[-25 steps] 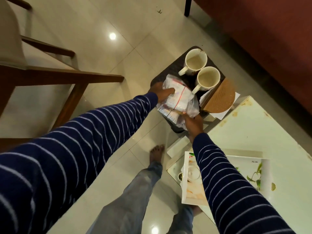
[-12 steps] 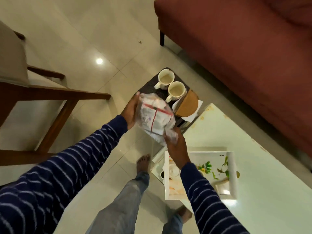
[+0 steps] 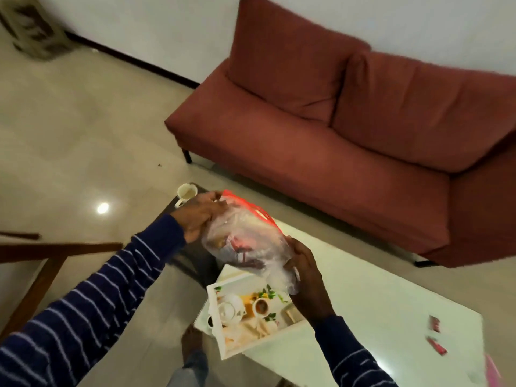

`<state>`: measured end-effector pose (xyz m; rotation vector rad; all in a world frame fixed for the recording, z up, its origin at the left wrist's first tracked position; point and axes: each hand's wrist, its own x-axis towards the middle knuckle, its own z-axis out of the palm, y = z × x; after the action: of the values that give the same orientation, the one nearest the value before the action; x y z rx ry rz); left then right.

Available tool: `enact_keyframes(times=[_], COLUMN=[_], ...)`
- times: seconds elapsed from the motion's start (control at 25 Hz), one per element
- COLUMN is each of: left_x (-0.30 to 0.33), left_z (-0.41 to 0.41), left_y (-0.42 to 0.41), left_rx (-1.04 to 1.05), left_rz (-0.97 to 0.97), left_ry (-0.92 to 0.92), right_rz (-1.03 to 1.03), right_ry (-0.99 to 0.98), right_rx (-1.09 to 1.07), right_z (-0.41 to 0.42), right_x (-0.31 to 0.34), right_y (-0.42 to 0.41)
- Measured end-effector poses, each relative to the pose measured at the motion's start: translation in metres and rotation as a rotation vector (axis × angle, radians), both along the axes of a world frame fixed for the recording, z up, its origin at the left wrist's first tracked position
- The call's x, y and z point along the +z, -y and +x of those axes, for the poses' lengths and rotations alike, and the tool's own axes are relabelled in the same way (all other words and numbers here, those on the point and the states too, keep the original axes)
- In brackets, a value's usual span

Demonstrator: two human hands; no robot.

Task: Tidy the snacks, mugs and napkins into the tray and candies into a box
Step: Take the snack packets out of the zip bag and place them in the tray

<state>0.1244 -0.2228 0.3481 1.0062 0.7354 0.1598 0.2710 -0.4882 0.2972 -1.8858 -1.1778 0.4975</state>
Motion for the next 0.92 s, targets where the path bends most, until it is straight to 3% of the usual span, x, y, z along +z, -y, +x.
enact_keyframes(times=[0.28,0.44,0.64,0.76,0.92], left_x=[0.129,0.187,0.231,0.256,0.261], left_z=[0.084,0.114,0.129,0.122,0.114], left_y=[0.137,0.195,0.235,0.243,0.254], left_rx=[0.093,0.179,0.247,0.292,0.396], left_rz=[0.488,0.642,0.711,0.695,0.648], left_ry=[0.168,0.260,0.335,0.386,0.455], right_rz=[0.058,0.014,0.189,0.028,-0.125], right_ry=[0.365,0.519,0.635,0.640,0.470], right_rx=[0.080,0.105,-0.103,-0.305,-0.566], right_z=[0.092,0.140,0.153,0.159,0.157], right_x=[0.086,0.154,0.247,0.272,0.286], right_y=[0.116,0.162,0.143,0.130,0.118])
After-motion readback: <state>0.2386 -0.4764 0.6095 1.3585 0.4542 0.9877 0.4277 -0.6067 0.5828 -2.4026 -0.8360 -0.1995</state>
